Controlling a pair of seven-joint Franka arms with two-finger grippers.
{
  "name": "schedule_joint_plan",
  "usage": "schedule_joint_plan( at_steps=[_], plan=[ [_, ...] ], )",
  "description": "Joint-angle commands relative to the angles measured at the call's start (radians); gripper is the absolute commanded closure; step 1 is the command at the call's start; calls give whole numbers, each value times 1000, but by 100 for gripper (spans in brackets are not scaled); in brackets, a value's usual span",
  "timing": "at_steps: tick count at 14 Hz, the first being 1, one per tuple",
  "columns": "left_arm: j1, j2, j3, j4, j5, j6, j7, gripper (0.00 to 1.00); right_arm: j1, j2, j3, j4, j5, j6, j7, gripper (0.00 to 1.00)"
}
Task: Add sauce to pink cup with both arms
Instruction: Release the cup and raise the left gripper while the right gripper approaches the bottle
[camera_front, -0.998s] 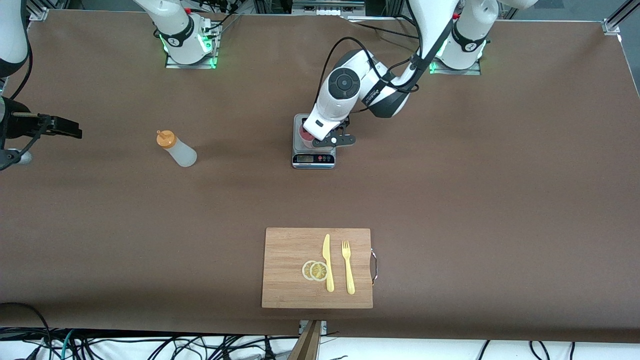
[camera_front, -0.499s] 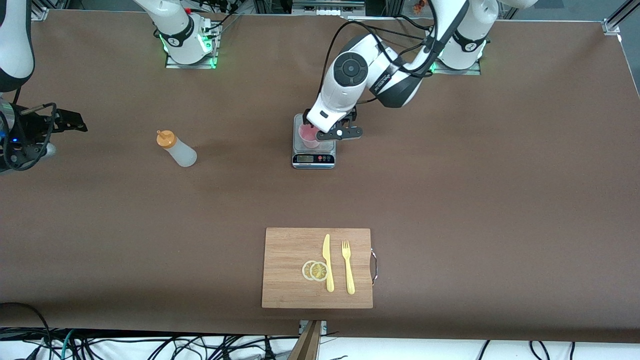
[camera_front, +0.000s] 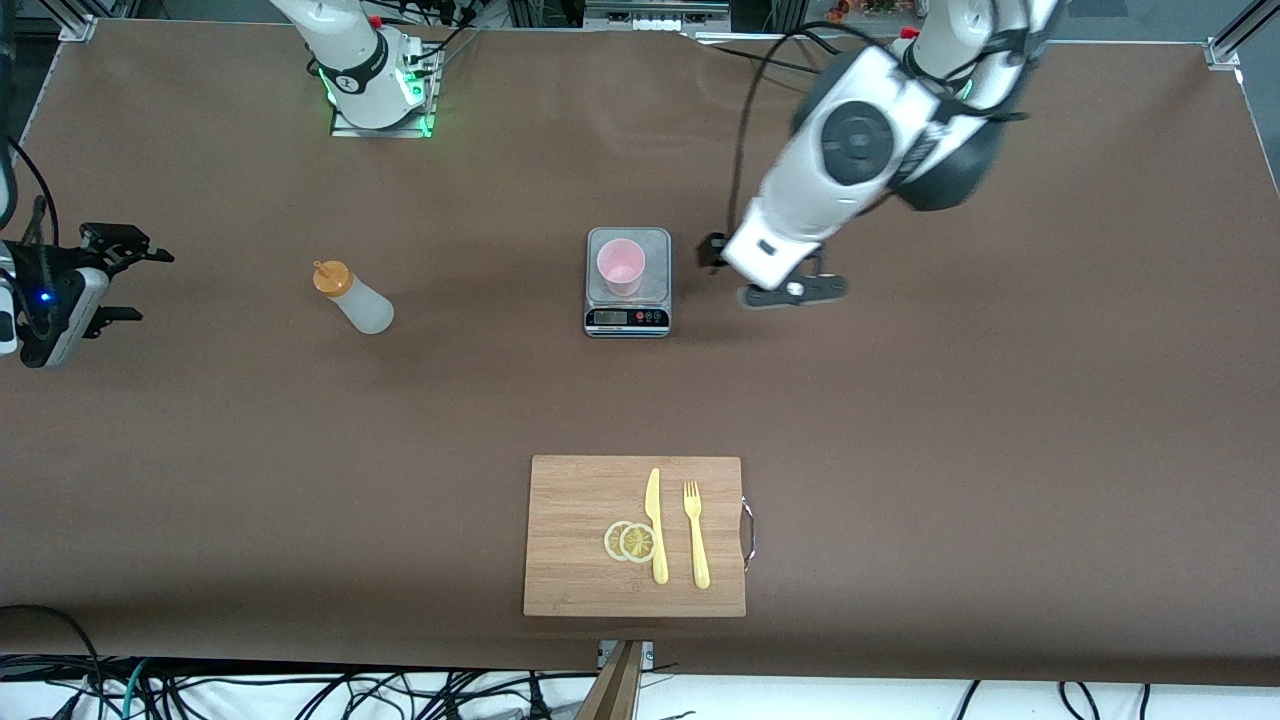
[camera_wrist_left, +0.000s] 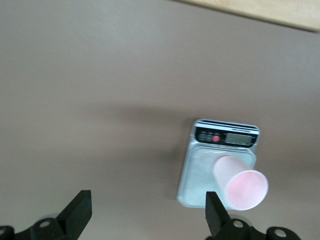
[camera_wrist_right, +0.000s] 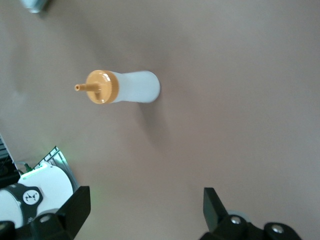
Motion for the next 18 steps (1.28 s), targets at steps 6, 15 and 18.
schedule_joint_plan(
  at_steps=[6,15,18],
  plan=[
    [187,-154,135,-26,165,-176,484,0,-128,9,8,-244,336,88,-581,0],
    [213,-168,251,15,191,-162,651,0,-216,155,8,-355,555,72,-1074,0],
    [213,-168,249,38,189,-156,621,0,-217,193,8,-380,593,63,-1159,0]
  ],
)
